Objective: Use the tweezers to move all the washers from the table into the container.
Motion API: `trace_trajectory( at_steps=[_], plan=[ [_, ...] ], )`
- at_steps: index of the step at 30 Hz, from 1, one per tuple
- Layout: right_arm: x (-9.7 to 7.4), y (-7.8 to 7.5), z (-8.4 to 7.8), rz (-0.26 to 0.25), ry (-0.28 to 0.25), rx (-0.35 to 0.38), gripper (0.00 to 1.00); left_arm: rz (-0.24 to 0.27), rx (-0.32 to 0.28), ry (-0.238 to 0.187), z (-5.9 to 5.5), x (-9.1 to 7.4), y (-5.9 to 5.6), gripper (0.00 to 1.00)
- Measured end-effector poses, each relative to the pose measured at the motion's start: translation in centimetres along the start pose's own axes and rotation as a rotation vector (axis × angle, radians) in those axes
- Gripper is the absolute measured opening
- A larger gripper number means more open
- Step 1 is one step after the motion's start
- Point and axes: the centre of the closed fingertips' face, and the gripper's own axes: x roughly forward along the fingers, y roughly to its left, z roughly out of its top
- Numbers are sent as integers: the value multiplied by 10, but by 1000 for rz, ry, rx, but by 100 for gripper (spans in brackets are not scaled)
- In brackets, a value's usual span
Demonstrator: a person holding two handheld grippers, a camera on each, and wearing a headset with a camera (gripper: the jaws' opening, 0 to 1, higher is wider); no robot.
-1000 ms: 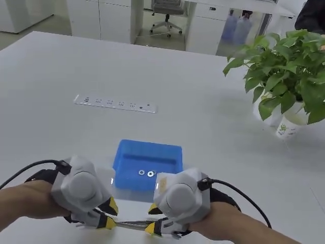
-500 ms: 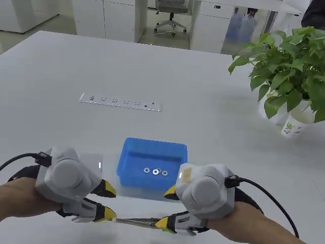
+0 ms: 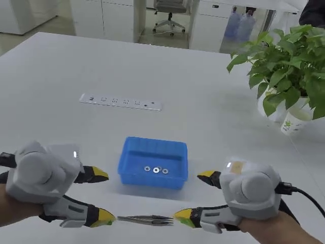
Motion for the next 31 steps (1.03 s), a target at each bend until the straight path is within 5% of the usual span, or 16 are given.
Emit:
trace_trajectory(
  at_steps=[7, 15, 25, 31],
  plan=[
    [-15, -4, -6, -35, -36, 56, 79, 64, -59, -62, 2, -17, 4, 75],
    [-23, 1, -12, -48, -59, 95, 89, 82, -87, -84, 3, -22, 5, 81],
    [-22, 7, -20, -30, -43, 102, 100, 38, -37, -55, 7, -9, -2, 99],
    [-21, 8, -21, -26, -44, 107, 100, 29, -25, -42, 8, -8, -1, 99]
  ],
)
